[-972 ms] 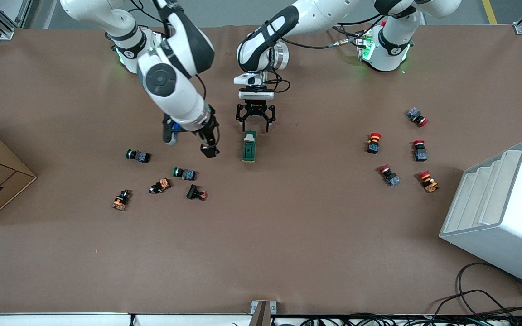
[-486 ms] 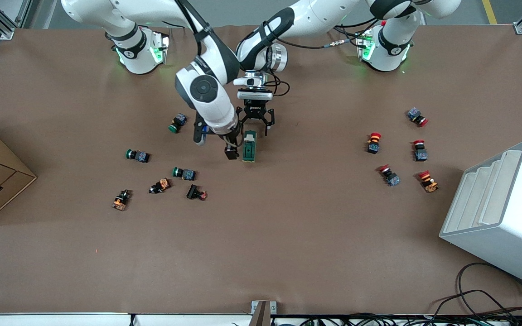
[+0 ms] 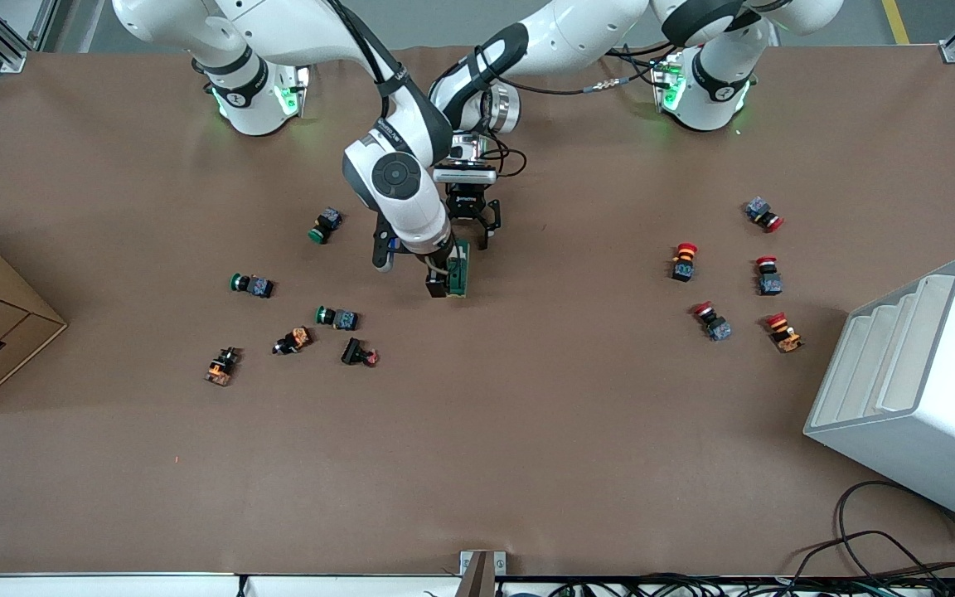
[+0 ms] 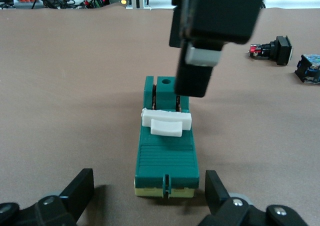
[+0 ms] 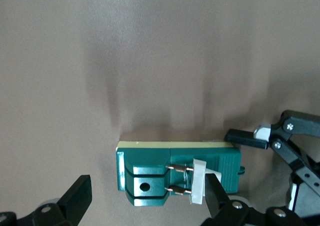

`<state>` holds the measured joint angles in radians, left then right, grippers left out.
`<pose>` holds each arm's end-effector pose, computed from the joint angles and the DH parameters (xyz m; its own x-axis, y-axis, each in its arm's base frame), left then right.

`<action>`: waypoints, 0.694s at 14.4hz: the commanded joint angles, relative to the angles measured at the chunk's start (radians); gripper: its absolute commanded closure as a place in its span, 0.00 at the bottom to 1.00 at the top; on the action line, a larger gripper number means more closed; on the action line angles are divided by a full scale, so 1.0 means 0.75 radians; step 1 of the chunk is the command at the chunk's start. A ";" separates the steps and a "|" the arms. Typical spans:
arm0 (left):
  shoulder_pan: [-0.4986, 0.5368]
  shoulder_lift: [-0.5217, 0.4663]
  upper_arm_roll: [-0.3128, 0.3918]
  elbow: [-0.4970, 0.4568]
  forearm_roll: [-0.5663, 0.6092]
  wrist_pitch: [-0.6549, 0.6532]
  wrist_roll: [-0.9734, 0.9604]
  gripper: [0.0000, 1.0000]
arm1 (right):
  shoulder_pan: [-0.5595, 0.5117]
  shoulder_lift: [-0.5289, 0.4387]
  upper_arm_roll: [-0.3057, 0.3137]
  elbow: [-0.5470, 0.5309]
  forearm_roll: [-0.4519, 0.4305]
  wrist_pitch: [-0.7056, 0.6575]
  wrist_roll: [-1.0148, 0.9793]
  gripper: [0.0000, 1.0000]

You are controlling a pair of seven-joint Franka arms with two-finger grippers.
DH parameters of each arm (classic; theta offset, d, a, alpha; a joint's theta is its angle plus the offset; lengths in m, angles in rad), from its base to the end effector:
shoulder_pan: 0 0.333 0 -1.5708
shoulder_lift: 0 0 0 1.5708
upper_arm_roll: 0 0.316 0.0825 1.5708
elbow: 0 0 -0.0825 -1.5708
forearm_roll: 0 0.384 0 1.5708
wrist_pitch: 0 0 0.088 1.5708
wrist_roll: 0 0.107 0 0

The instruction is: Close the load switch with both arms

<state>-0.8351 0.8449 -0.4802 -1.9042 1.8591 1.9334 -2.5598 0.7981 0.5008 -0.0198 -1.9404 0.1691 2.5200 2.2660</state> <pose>0.2123 -0.5551 0.0815 0.5002 -0.0132 0.8658 -0.0588 -0.9981 0.0188 0.4498 0.4421 0.2304 -0.0479 -0.9913 -0.1226 -0.9989 0.0473 0.0077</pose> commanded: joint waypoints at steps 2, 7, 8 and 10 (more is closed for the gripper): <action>-0.032 0.021 0.012 0.027 0.021 -0.015 -0.021 0.02 | 0.046 0.030 -0.010 0.018 -0.025 0.009 0.091 0.00; -0.040 0.031 0.014 0.029 0.029 -0.017 -0.023 0.02 | 0.100 0.034 -0.010 0.010 -0.025 0.005 0.130 0.00; -0.040 0.031 0.014 0.029 0.029 -0.017 -0.023 0.02 | 0.100 0.034 -0.010 0.008 -0.025 0.002 0.133 0.00; -0.040 0.031 0.014 0.029 0.029 -0.017 -0.023 0.02 | 0.100 0.032 -0.014 0.002 -0.031 0.002 0.131 0.00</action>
<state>-0.8473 0.8475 -0.4789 -1.9034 1.8626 1.9279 -2.5598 0.8653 0.5253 -0.0200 -1.9357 0.1691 2.5200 2.3332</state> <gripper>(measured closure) 0.018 0.000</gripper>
